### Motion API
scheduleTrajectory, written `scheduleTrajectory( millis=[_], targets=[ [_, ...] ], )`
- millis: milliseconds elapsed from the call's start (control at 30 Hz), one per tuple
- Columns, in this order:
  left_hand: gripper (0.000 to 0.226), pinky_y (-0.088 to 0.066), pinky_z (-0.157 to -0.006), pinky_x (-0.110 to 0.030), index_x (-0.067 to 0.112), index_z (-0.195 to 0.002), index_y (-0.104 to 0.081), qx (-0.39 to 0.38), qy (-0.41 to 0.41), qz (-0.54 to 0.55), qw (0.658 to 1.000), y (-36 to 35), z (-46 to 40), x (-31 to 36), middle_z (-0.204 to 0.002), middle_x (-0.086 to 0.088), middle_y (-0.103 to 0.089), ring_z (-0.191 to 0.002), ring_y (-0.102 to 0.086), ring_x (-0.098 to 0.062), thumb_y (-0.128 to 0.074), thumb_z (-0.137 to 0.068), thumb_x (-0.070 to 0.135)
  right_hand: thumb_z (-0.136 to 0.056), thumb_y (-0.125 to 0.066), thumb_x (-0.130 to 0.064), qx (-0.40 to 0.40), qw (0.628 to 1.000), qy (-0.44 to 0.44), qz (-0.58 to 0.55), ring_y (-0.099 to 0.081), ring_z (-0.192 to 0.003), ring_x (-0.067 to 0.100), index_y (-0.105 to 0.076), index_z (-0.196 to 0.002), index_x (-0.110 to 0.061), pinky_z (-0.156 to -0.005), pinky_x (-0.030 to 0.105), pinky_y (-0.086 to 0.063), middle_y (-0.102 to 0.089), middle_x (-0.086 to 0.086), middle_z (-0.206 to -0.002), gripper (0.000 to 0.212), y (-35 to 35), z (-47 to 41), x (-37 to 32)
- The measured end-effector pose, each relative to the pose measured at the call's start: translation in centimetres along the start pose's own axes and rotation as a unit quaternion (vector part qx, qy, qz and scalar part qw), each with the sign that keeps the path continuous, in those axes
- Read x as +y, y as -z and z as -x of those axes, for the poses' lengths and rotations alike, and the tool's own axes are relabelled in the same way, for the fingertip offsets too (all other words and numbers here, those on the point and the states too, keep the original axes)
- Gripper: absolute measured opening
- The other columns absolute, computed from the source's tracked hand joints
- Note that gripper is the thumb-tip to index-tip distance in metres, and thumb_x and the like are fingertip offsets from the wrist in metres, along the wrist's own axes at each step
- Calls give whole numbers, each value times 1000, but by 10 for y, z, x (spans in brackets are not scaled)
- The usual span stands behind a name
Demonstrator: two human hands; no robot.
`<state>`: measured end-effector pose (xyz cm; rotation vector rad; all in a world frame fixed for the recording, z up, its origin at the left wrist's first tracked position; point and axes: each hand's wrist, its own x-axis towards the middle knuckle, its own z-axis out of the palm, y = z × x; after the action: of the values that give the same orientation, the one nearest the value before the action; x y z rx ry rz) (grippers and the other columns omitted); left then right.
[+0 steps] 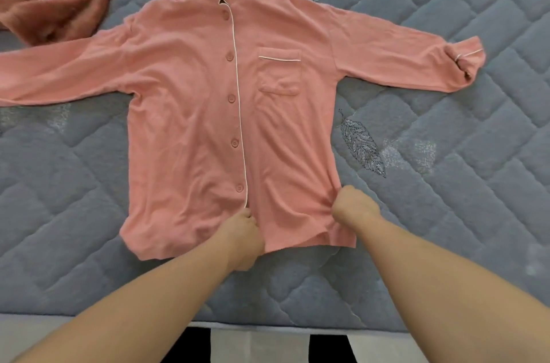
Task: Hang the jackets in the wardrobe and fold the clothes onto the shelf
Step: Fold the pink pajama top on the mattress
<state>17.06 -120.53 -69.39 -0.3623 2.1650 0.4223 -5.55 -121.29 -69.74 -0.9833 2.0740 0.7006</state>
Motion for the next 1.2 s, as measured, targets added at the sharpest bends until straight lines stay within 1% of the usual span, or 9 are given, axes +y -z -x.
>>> scheduleTrajectory(
  millis=[100, 267, 367, 467, 633, 733, 867, 1033, 1200],
  targets=[
    [21, -38, -102, -37, 14, -99, -67, -23, -20, 121, 992, 11, 14, -14, -107, -9, -68, -98, -59, -30, -49, -90, 20, -87, -53, -17, 71, 997, -9, 7, -38, -130, 35, -28, -137, -13, -97, 55, -43, -33, 14, -140, 56, 8, 5, -15],
    [31, -37, -102, -36, 13, -120, -60, 313, 119, 315, 888, 34, 24, -79, -129, -7, -55, -119, -48, -28, -47, -92, 19, -86, -59, -41, 132, 971, 198, 24, -8, -146, 33, -4, -154, -20, -116, 55, -17, 0, 11, -160, 90, 30, 2, -67],
    [56, -23, -116, -42, 21, -150, -31, 247, 275, 371, 852, 15, 30, -129, -161, -4, -20, -145, -21, -28, -40, -96, 29, -94, -44, -44, 158, 941, 281, 100, 7, -150, 28, 2, -156, -24, -120, 55, -2, 10, 6, -163, 80, 41, -5, -105],
    [69, -4, -119, -58, 31, -157, 1, 170, 343, 383, 841, -15, 25, -164, -164, 8, 15, -151, 11, -24, -32, -99, 46, -97, -37, -50, 128, 944, 291, 90, 14, -150, 26, 8, -156, -28, -120, 52, 4, 20, 5, -162, 77, 51, -19, -142],
    [73, 18, -116, -56, 41, -151, 21, 282, 355, 328, 829, -28, -7, -221, -158, 11, 34, -142, 37, -13, -21, -96, 63, -97, -29, -57, 167, 942, 285, 57, 22, -148, 26, 9, -155, -34, -117, 53, 15, 23, 3, -162, 73, 78, -68, -200],
    [69, 26, -112, -55, 43, -146, 26, 341, 357, 286, 821, -10, -31, -271, -160, 9, 30, -146, 31, -14, -17, -95, 63, -96, -26, -61, 289, 914, 281, 53, 0, -147, 30, -13, -153, -35, -113, 53, 21, -11, 9, -156, 64, 100, -103, -231],
    [70, 25, -113, -51, 33, -152, 17, 397, 368, 228, 809, 22, -56, -334, -165, 0, 16, -150, 20, -19, -13, -96, 62, -95, -44, -49, 431, 856, 282, -43, -33, -129, 36, -48, -125, -16, -117, 51, -6, -41, 13, -134, 44, 134, -138, -267],
    [70, 11, -120, -52, 24, -159, -3, 447, 369, 227, 783, 58, -74, -392, -166, -8, 1, -152, 7, -26, -21, -99, 55, -93, -45, -59, 431, 843, 279, -163, -28, -137, 36, -35, -145, -12, -115, 47, -13, -31, 17, -148, 71, 200, -187, -327],
    [65, -6, -121, -49, 15, -151, -33, 514, 409, 250, 711, 82, -79, -429, -150, -16, -30, -138, -23, -37, -24, -96, 50, -94, -34, -60, 480, 833, 247, -121, -32, -138, 32, -31, -151, -12, -116, 45, -14, -39, 11, -148, 74, 216, -213, -346]
  ],
)
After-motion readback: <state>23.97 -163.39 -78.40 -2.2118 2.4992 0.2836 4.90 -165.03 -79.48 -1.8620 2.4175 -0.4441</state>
